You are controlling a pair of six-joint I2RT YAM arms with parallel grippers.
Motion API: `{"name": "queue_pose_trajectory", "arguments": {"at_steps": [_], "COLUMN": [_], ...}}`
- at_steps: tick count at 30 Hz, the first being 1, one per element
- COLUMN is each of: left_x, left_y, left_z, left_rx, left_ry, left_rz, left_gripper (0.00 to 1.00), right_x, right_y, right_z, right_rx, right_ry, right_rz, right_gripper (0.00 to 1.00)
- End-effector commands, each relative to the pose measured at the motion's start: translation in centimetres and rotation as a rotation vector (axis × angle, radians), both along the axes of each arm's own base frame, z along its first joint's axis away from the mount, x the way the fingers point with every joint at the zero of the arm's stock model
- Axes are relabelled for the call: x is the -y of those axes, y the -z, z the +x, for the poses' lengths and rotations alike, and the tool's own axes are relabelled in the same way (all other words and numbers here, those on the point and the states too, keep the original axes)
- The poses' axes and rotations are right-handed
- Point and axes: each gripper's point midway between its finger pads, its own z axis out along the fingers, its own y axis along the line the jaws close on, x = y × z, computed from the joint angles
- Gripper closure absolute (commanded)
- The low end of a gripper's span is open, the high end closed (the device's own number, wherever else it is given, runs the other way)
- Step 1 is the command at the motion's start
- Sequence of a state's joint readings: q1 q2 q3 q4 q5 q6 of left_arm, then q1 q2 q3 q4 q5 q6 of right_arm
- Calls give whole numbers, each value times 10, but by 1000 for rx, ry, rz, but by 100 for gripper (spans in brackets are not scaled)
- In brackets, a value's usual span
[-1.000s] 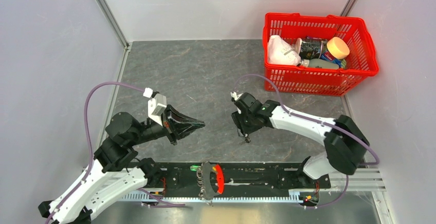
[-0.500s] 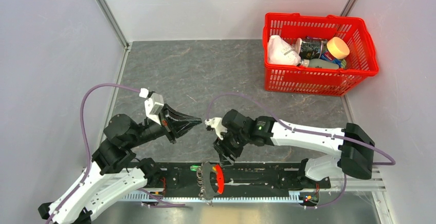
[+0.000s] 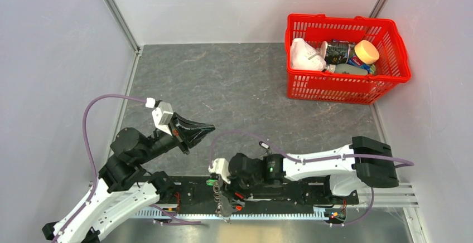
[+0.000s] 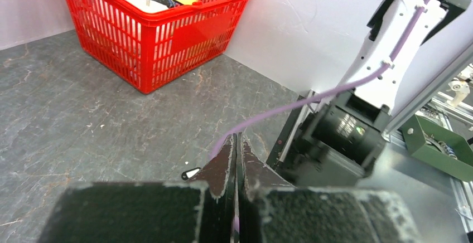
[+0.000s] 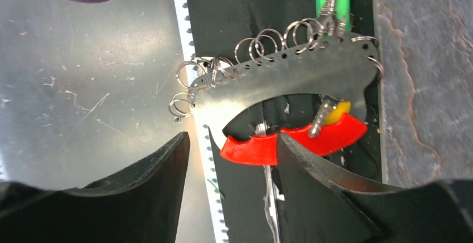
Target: Put the keys on the keyring
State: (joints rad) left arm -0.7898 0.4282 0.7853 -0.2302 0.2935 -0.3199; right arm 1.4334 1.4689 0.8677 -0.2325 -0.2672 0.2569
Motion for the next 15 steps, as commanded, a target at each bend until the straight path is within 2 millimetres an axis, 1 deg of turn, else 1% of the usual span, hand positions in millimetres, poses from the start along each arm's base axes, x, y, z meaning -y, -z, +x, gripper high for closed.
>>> {"name": "queue_pose_trajectory", "arguments": {"at_steps": [1,2,3,4,7,10,12,15], "left_x": [-7,-7,-8,-9,-13,-18,-21,-24], "left_y": [-6,-6,-6,-7,-9,-11,-13,-14], "left_z": [8,9,10,10,10,11,11,11], "left_rx": [13,10,8,5,1,1,-1,-4], "left_ry": [-64,-72,-78,-83,-100,-122,-137,-147], "left_rz": [-28,-30,-31,-34,-46,-61,-69,-70], "left_gripper": [98,98,98,98,98,98,98,98], "right_x": [-28,-28,-34,-36,-39,-41,-41,-41], "right_y": [-3,-1,-7,-9,-11,-15,-14,-13], "right_z": [-2,-4,-5,-8,-13,-27,-37,-46], "right_rx": [189,219,251,285,381,482,544,632], "right_ry": [-14,-25,-35,-51,-106,-192,-244,-299], "right_rz": [149,153,192,207,210,244,261,261], "right_gripper": [34,34,34,34,34,34,34,34]}}
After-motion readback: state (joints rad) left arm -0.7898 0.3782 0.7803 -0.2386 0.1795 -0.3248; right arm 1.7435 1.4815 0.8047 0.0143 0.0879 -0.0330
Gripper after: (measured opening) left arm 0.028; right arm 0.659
